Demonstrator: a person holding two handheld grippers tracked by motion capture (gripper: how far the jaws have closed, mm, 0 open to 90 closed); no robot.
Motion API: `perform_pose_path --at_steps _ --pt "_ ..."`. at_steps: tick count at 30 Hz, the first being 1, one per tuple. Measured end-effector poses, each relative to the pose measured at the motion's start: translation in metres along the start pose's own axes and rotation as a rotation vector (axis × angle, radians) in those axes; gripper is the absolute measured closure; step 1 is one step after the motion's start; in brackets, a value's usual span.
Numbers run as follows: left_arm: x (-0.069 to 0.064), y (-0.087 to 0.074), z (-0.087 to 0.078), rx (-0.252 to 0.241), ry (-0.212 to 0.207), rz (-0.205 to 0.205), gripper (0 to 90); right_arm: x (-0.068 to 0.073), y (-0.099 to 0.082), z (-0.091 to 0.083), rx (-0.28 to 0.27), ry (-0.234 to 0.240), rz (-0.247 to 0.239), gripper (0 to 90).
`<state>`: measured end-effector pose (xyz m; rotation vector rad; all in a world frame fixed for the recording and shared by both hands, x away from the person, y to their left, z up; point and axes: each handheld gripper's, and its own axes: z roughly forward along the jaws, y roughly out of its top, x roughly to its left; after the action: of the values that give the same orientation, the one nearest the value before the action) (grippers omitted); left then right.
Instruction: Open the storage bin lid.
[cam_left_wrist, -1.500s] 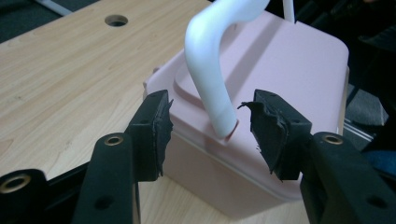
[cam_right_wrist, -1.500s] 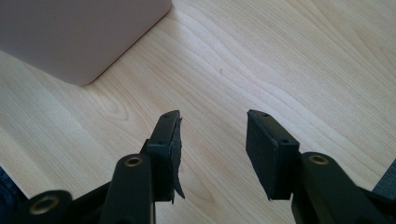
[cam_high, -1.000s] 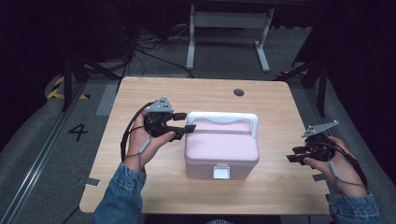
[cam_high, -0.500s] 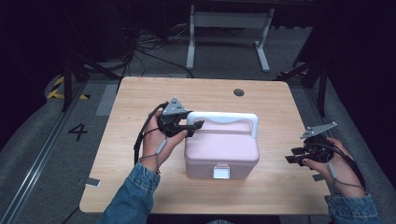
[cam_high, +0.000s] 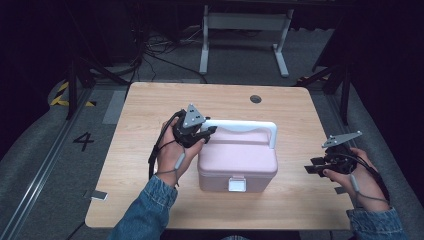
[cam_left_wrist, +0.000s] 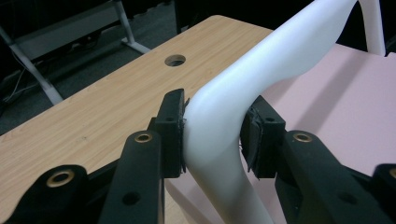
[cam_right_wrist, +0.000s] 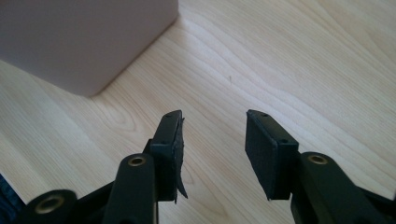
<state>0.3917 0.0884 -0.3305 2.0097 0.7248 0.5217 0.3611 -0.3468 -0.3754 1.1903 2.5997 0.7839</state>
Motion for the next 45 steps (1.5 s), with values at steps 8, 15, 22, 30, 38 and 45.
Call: perform_pose_path --at_steps 8,15,22,30,38,45 --pt "0.007 0.003 -0.002 -0.008 -0.057 -0.028 63.9 0.006 -0.005 -0.001 -0.161 0.041 -0.104 69.0" --pt "0.012 0.009 -0.002 -0.017 -0.078 -0.043 64.1 0.015 0.000 -0.008 -0.225 0.066 -0.142 83.1" --pt "0.021 0.016 -0.003 -0.041 -0.101 -0.075 64.3 0.024 0.005 -0.017 -0.292 0.080 -0.203 90.0" --pt "0.028 0.030 -0.004 -0.026 -0.098 -0.096 64.3 0.040 0.012 -0.021 -0.376 0.121 -0.246 90.0" --pt "0.041 0.038 0.003 -0.028 -0.092 -0.149 65.8 0.054 0.020 -0.023 -0.494 0.159 -0.242 90.0" --pt "0.045 0.042 0.006 -0.032 -0.080 -0.161 66.2 0.061 0.028 -0.020 -0.594 0.195 -0.231 90.0"
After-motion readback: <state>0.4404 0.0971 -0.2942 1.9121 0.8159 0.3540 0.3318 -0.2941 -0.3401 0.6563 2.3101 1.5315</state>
